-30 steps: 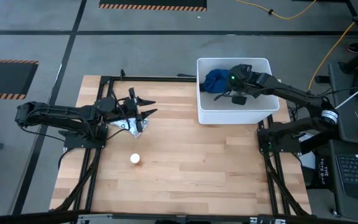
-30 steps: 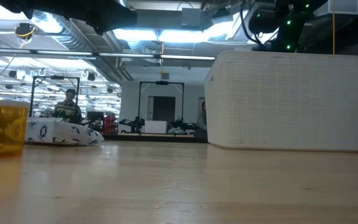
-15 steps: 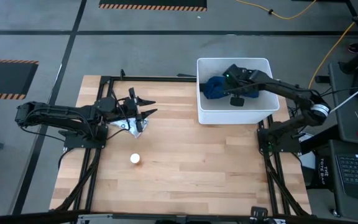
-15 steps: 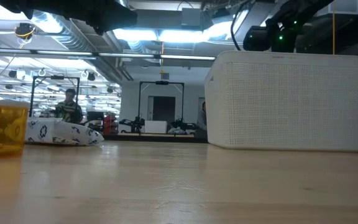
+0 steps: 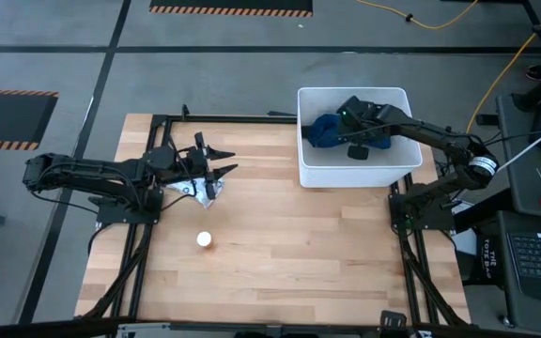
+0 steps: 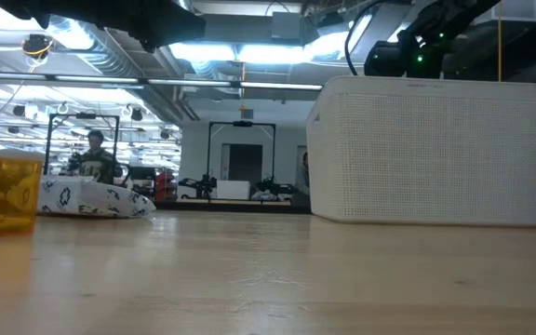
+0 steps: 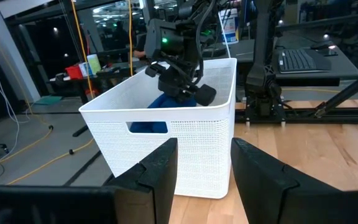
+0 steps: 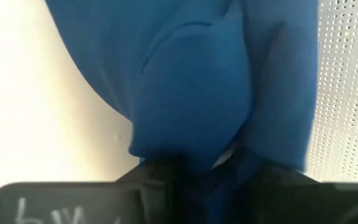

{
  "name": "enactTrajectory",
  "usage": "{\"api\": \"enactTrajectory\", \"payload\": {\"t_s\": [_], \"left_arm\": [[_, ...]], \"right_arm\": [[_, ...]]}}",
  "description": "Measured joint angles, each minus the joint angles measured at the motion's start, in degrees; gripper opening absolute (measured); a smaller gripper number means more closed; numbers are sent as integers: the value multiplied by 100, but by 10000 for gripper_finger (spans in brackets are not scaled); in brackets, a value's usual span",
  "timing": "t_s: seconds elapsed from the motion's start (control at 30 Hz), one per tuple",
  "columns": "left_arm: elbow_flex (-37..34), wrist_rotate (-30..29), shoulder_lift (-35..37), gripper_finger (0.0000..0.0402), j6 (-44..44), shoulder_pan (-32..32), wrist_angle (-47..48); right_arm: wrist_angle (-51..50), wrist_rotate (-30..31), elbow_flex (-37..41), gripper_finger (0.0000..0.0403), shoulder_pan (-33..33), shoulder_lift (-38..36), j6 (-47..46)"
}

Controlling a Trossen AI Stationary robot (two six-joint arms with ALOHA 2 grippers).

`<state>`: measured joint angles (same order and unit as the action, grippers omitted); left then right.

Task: Pick & place medical supplies in basket/bin
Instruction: Put the blue patient gown into the white container, then put the orange pill bottle into the white container

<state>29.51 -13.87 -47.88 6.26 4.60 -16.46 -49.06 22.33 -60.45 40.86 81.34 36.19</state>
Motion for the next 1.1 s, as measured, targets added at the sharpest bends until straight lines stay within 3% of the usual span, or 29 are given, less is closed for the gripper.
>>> {"api": "enactTrajectory", "payload": {"t_s": [0.27, 0.53, 0.77, 1.1], "left_arm": [[-1, 1, 0, 143, 0, 1, -1], [0, 0, 0, 143, 1, 0, -1], [-1, 0, 0, 143, 0, 0, 0], [0, 0, 0, 143, 2, 2, -1]], "right_arm": [[-10, 7, -2, 139, 1, -2, -123], [-84, 7, -14, 210, -4, -13, -117], [-661, 9, -548, 265, -92, -47, -419], [-1288, 0, -1252, 283, -517, -55, -872]]}}
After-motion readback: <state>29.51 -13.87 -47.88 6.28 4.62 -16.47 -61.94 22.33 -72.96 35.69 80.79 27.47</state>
